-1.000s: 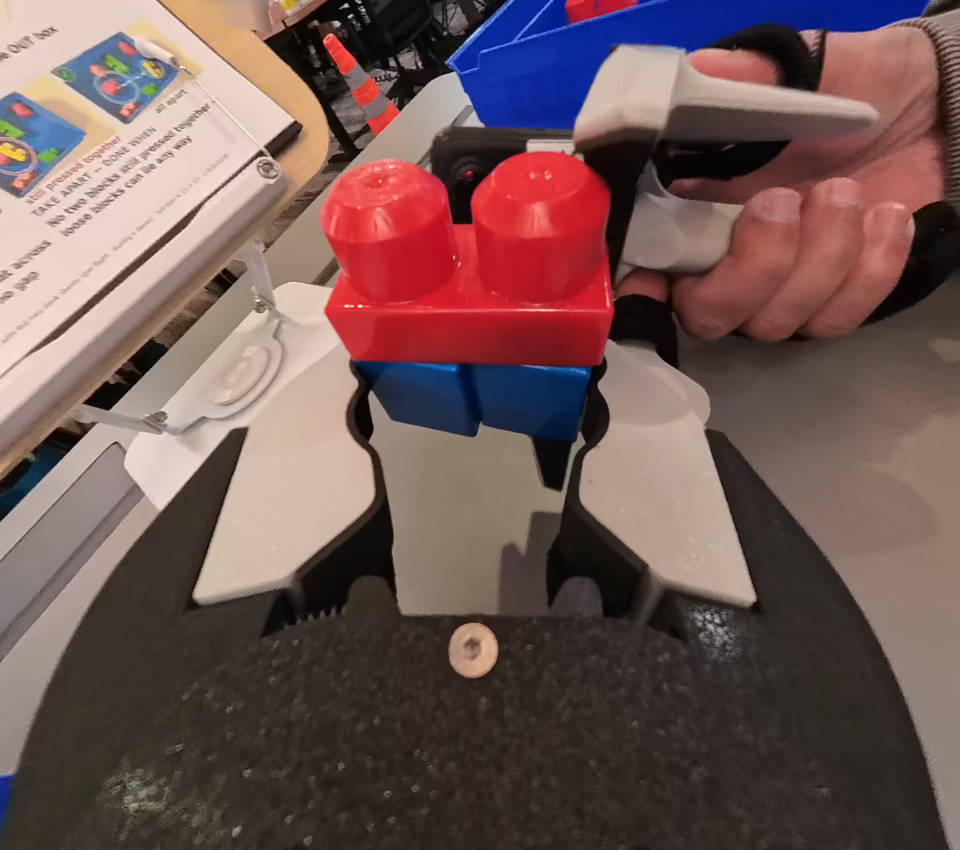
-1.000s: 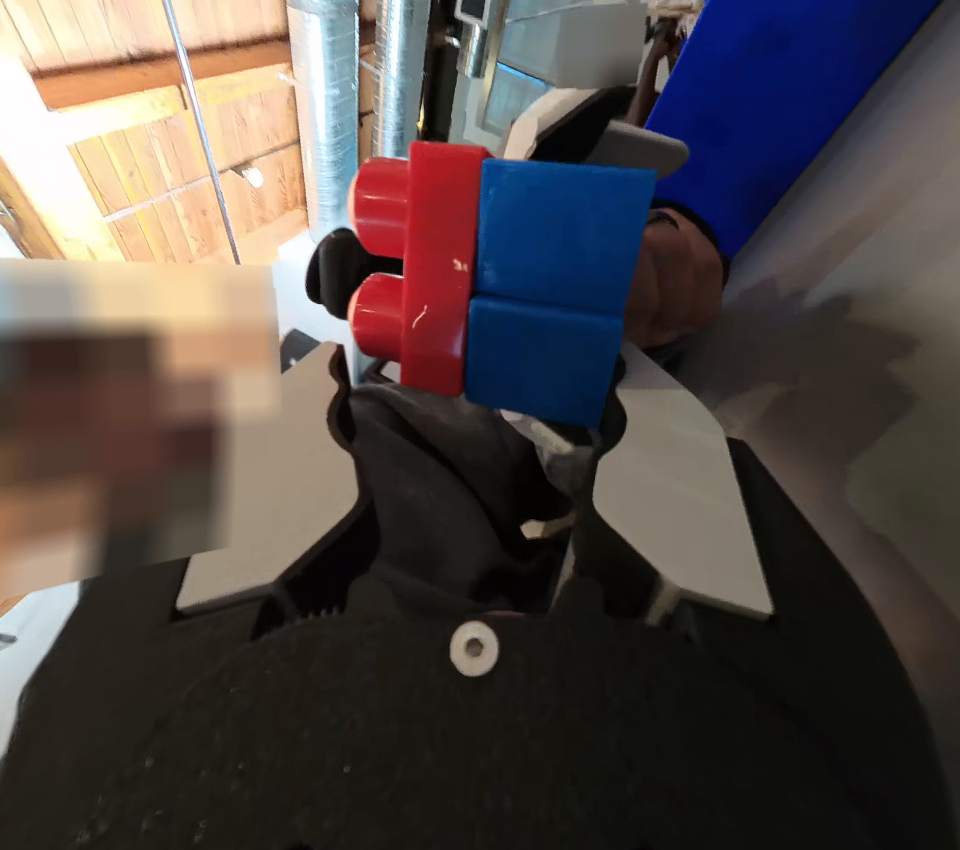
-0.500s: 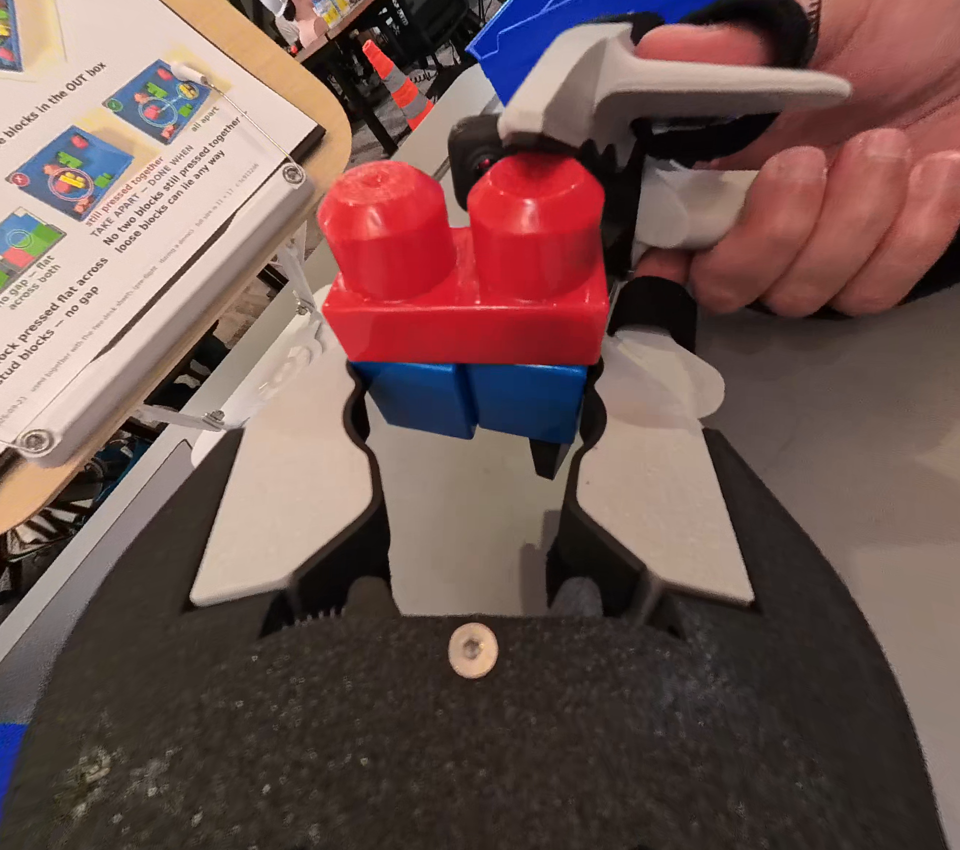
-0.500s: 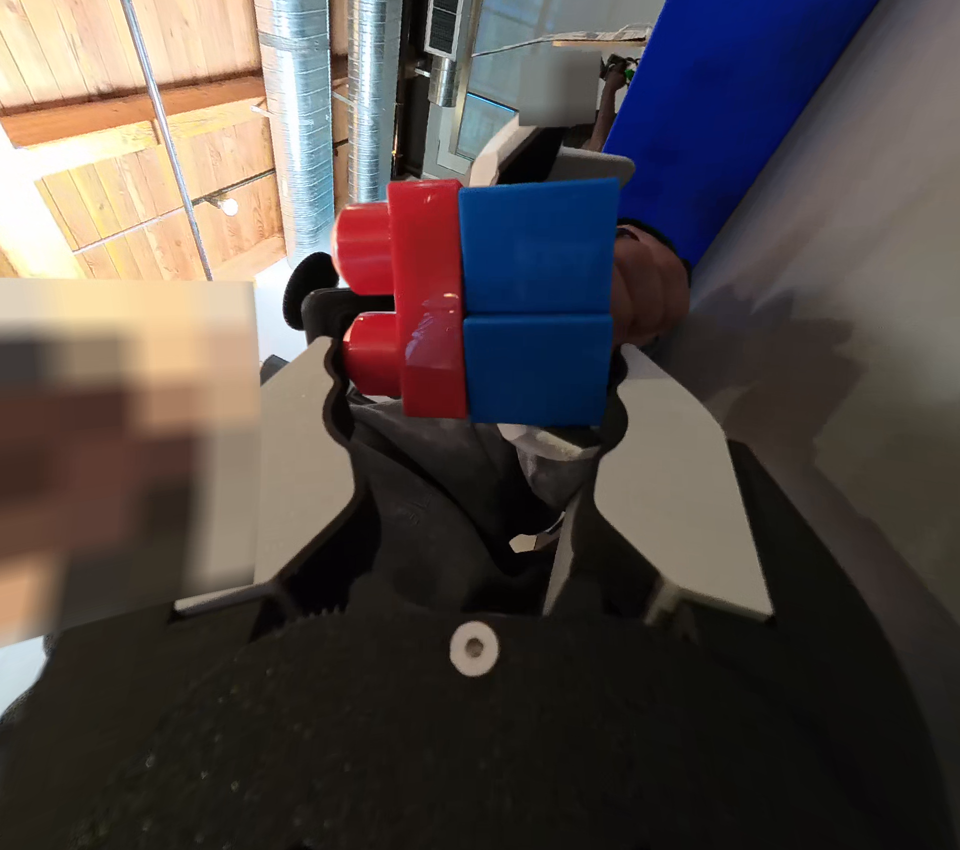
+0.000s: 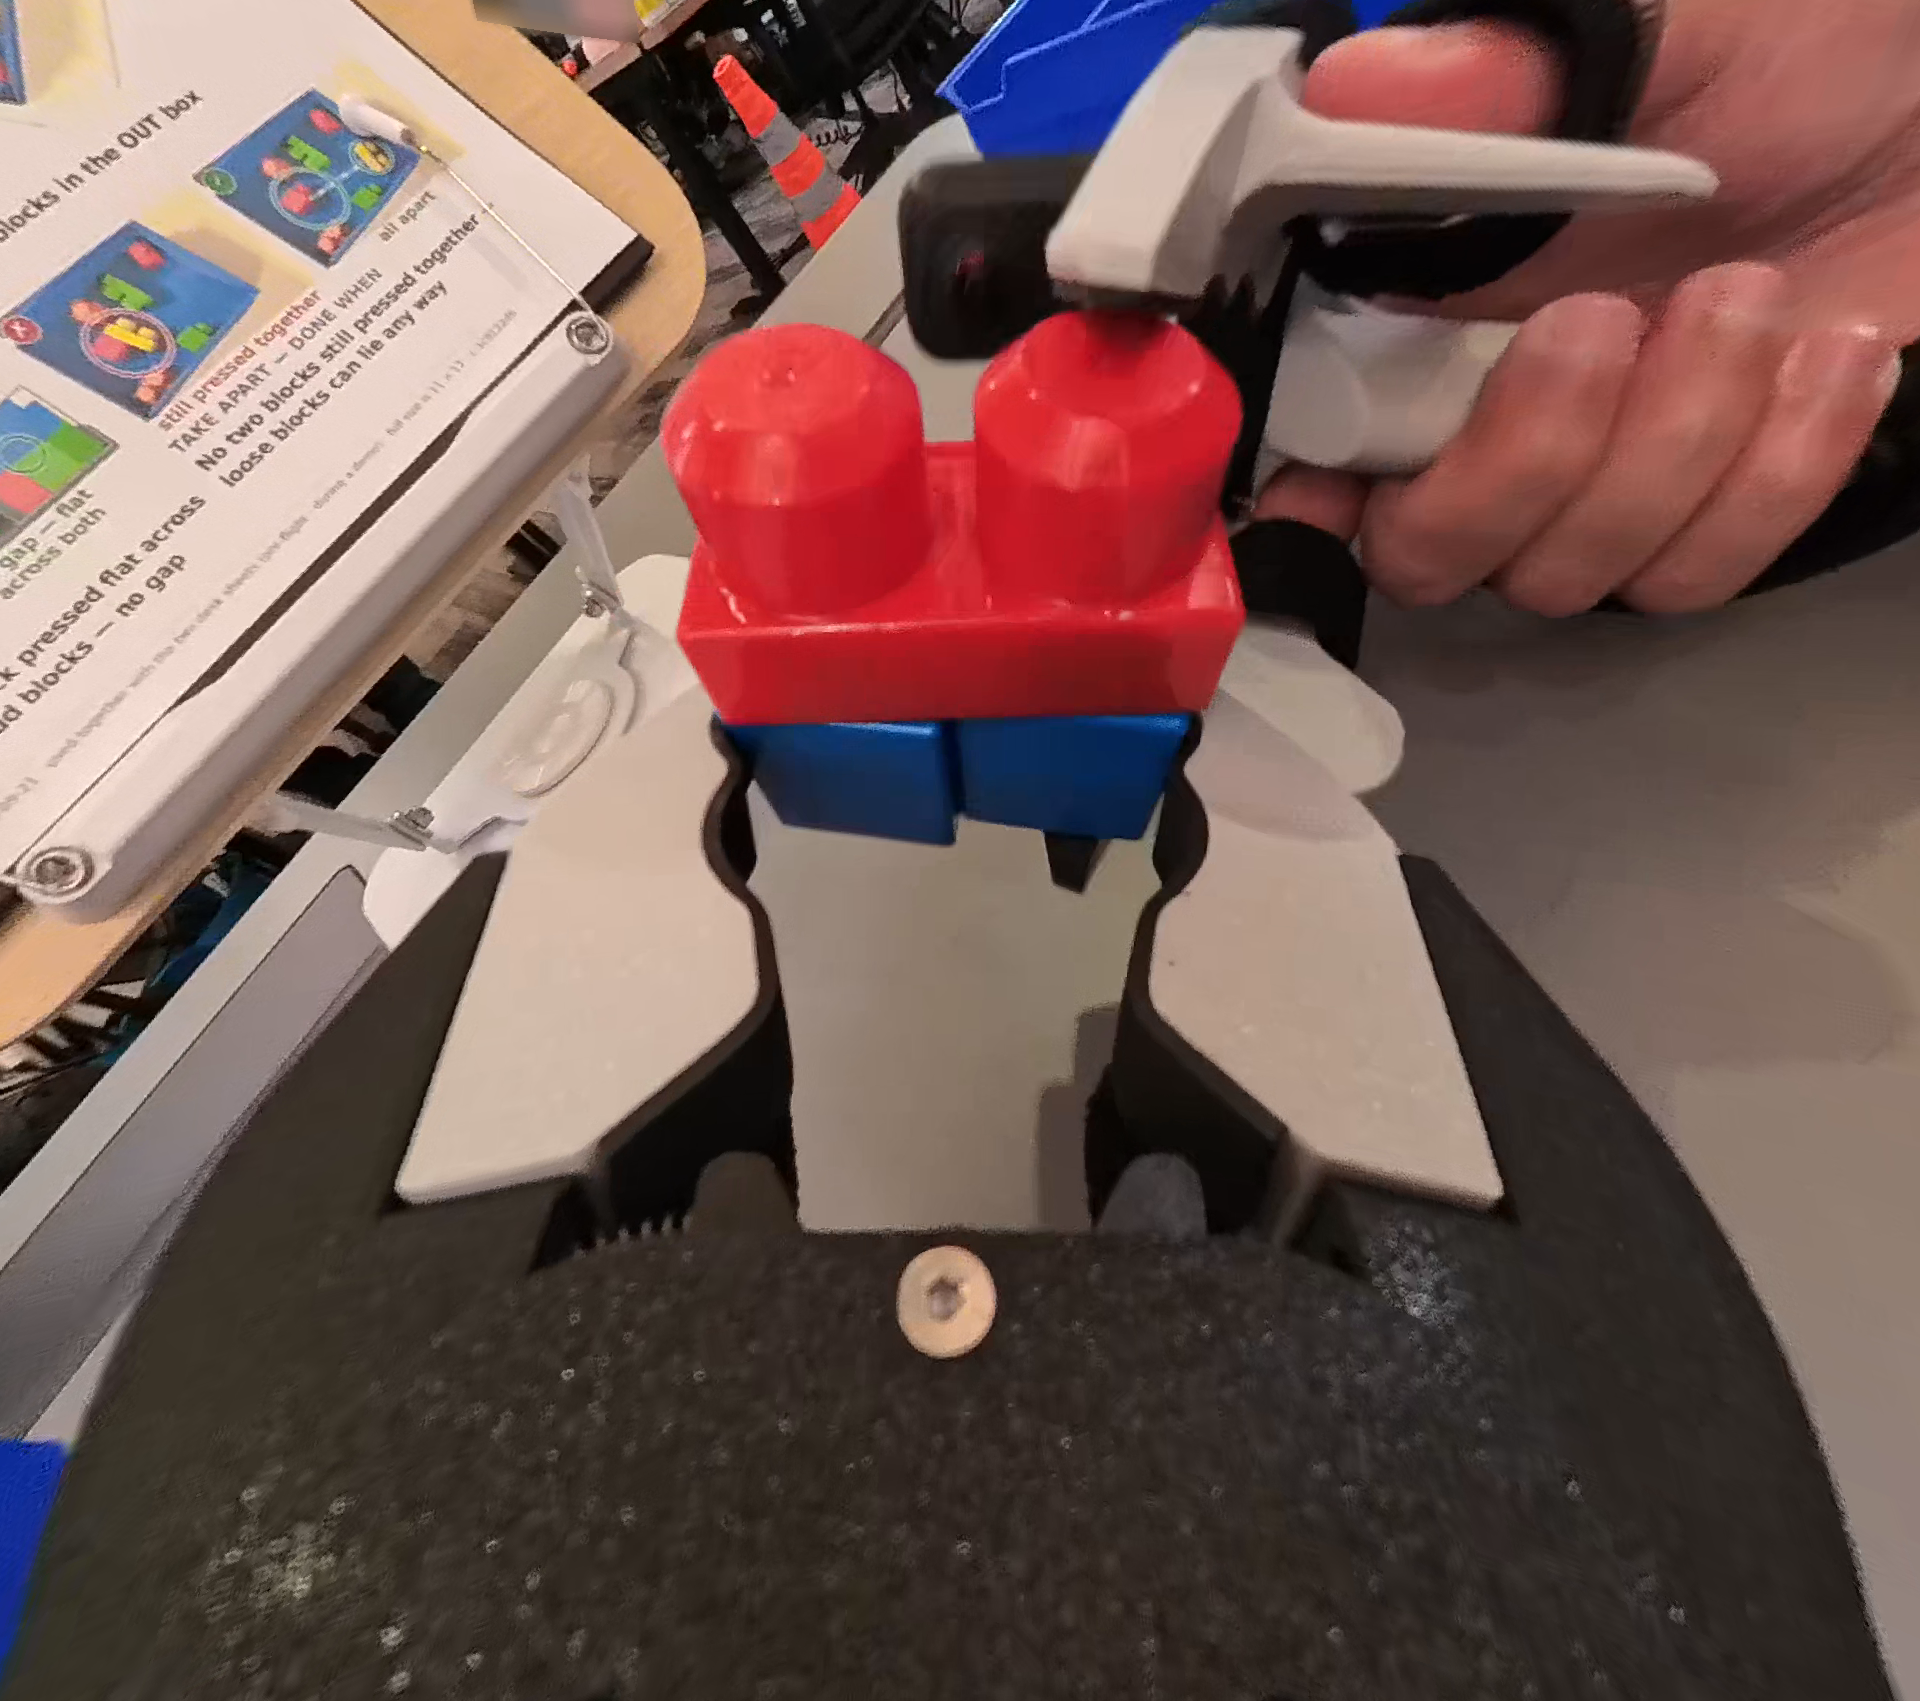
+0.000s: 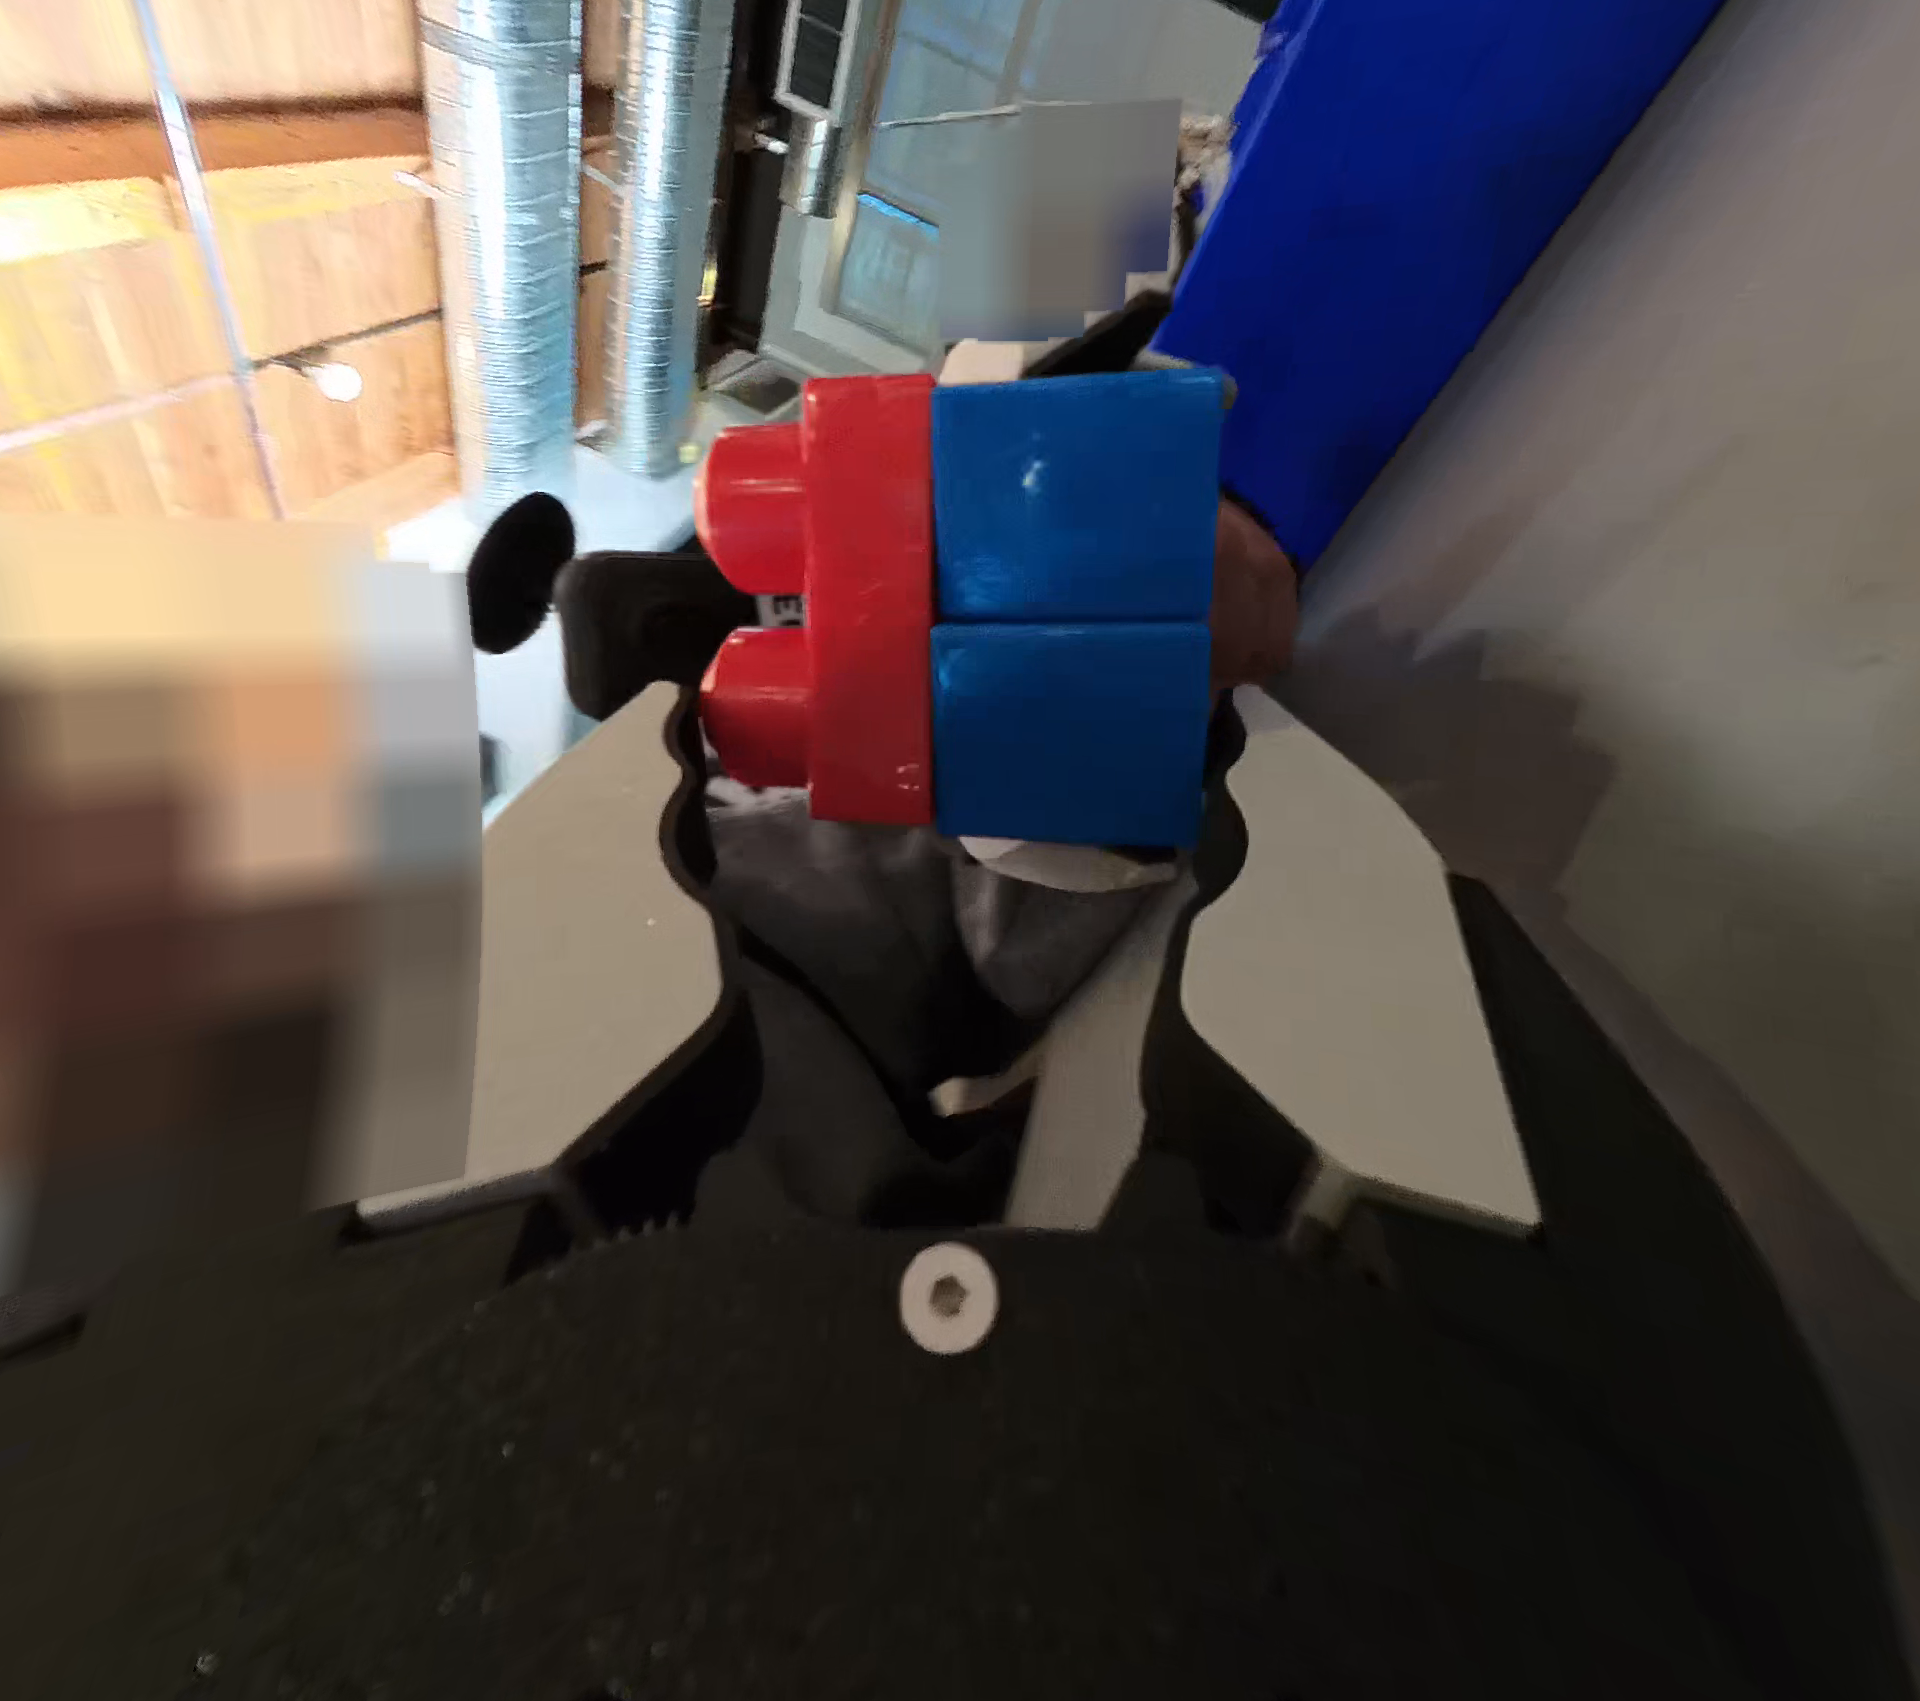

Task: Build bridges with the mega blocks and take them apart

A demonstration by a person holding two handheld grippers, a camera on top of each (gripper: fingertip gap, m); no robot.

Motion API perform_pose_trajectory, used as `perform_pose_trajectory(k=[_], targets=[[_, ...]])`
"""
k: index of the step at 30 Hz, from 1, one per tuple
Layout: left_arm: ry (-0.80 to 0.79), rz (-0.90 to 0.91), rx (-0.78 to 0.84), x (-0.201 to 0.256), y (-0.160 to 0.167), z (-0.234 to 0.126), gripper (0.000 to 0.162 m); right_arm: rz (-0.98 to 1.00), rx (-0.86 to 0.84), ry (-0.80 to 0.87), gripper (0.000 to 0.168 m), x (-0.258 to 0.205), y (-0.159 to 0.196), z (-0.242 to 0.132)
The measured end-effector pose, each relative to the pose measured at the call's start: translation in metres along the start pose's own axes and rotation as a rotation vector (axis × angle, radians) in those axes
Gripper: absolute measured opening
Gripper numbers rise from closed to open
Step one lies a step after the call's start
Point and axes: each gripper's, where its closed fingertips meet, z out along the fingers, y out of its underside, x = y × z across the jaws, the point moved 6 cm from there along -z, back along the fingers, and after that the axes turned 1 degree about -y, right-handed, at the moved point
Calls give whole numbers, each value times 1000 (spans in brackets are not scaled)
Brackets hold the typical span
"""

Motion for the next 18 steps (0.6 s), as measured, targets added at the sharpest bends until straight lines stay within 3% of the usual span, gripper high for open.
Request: perform_pose_trajectory(k=[4,10,11,13,14,16,18], targets=[[-12,-39,-89,-7,12,6,75,-221,32,227,104,-2,-8,-5],[-32,19,-197,-4,25,13,75,-593,-18,695,83,3,-14,-8],[-40,34,-209,-3,26,14,75,-604,-33,711,79,2,-13,-8],[-54,58,-225,-3,28,15,75,-597,-26,716,50,0,-13,-11],[-55,70,-211,-2,26,14,75,-606,-30,733,46,1,-13,-12],[-74,92,-215,-1,22,13,75,-596,-52,716,59,2,-12,-9],[-71,104,-246,2,24,16,75,-580,-41,703,60,1,-11,-6]])
